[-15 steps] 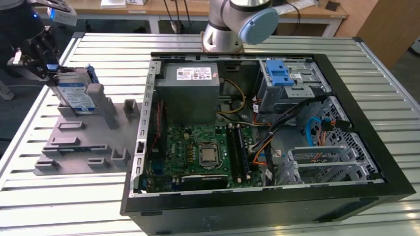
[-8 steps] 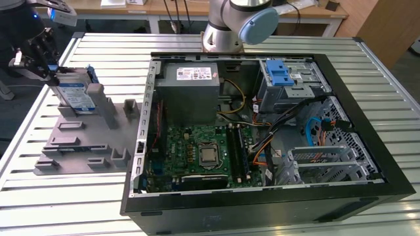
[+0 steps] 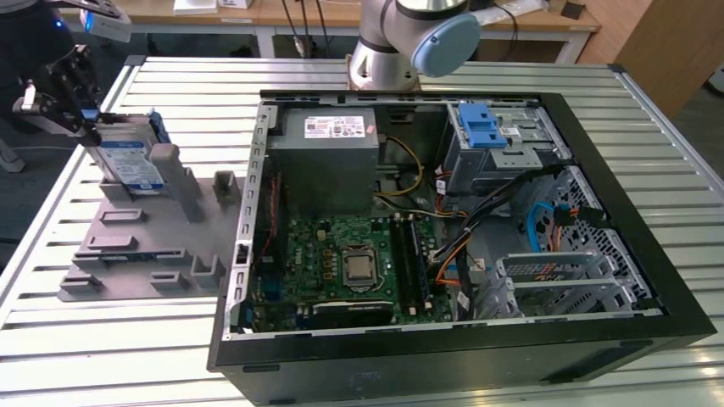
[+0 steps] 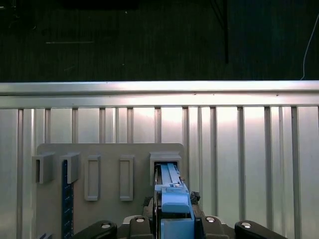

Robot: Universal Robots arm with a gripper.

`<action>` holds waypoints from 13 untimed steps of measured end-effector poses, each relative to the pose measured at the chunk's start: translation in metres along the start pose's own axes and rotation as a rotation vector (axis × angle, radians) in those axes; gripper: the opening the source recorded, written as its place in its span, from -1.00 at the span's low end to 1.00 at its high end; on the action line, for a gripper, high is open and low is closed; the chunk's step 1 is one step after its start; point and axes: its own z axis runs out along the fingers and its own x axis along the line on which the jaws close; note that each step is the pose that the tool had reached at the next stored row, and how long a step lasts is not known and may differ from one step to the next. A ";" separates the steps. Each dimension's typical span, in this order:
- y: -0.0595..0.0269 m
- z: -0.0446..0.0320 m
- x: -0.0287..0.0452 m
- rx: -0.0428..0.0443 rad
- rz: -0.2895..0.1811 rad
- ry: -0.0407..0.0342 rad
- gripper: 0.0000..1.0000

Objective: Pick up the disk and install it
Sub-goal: 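Pick up the disk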

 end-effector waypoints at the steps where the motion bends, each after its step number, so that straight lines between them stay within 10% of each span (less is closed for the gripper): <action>1: 0.0000 -0.0009 0.0000 -0.0002 0.000 0.0001 -0.26; 13: 0.0002 -0.0121 -0.0001 -0.0001 0.000 0.0000 -0.26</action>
